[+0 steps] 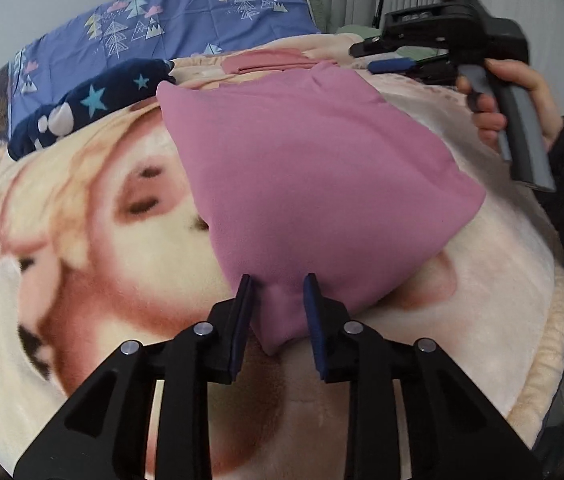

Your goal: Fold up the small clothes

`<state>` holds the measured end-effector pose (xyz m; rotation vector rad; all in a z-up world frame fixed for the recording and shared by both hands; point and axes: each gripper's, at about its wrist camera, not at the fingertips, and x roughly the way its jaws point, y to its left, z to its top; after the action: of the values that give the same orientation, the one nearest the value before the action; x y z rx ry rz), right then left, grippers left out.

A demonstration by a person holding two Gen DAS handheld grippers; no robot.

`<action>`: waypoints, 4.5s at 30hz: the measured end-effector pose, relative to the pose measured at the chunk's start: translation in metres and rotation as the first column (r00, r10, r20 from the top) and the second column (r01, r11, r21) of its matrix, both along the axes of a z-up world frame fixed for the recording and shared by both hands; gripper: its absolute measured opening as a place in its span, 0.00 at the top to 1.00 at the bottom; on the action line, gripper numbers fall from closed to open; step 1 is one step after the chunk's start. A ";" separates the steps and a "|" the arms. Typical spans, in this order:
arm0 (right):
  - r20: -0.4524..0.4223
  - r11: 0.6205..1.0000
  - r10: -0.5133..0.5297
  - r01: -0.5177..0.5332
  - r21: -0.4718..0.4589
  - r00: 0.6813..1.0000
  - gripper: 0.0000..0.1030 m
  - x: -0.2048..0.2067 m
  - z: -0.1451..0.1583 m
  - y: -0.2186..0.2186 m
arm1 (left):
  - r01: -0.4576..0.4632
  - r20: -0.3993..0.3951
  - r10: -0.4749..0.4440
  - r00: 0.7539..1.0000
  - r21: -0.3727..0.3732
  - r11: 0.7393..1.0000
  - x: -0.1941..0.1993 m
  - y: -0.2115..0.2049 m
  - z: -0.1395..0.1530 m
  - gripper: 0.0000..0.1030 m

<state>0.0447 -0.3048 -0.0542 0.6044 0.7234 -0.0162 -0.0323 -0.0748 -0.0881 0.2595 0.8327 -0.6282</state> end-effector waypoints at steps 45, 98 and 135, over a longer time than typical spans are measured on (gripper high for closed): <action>-0.135 0.927 0.005 -0.055 -0.371 0.991 0.65 0.024 -0.045 0.032 | -0.071 -0.021 0.069 0.997 -0.077 0.995 0.007 0.019 -0.008 0.45; -0.057 0.968 0.055 -0.067 -0.241 0.997 0.42 -0.055 -0.050 0.061 | -0.283 -0.181 0.245 0.953 -0.234 0.930 0.176 0.016 0.005 0.49; -0.057 0.996 0.082 -0.084 -0.035 0.995 0.32 -0.022 -0.052 0.034 | -0.149 -0.295 0.043 0.954 -0.348 0.926 0.162 0.006 -0.013 0.40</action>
<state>0.0229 -0.2704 -0.1067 0.5399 0.7999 0.0301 0.1298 -0.0691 -0.1013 -0.2182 0.9765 -0.7239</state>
